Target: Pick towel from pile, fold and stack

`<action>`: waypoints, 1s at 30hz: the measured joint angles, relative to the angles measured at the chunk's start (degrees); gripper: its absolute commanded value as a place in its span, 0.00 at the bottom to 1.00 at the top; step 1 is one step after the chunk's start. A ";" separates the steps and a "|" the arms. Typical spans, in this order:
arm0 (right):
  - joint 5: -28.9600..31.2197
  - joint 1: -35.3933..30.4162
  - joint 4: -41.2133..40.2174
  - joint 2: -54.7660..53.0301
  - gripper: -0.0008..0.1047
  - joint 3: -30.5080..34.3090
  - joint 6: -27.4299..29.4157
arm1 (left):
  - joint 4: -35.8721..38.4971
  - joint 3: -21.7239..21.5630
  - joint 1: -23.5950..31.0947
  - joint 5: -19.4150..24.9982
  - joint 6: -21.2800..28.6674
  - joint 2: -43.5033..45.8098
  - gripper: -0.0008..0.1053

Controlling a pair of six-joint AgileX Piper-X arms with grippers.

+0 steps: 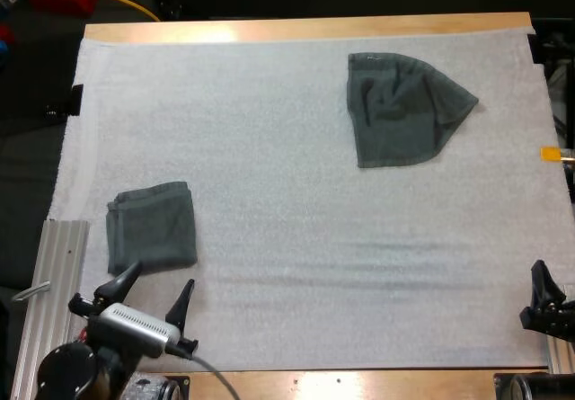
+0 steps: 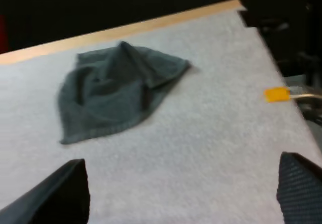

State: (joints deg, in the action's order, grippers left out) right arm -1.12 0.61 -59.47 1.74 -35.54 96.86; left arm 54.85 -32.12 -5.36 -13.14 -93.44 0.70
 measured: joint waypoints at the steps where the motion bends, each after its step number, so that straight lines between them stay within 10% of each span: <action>1: -1.09 0.00 0.00 1.09 0.71 -0.96 -0.10 | -0.12 -0.91 0.00 -1.00 -0.03 -0.18 0.64; 19: -24.91 0.00 0.08 20.84 0.71 -12.43 0.05 | -0.57 -15.85 -11.92 -9.75 -0.03 -23.21 0.64; 30: -26.50 0.00 0.75 28.29 0.71 -12.43 0.05 | -0.10 -17.44 -15.47 -11.68 -0.03 -28.95 0.64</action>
State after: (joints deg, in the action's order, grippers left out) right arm -27.62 0.61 -58.72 30.03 -47.98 96.91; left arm 54.75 -49.55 -20.83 -24.82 -93.46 -28.25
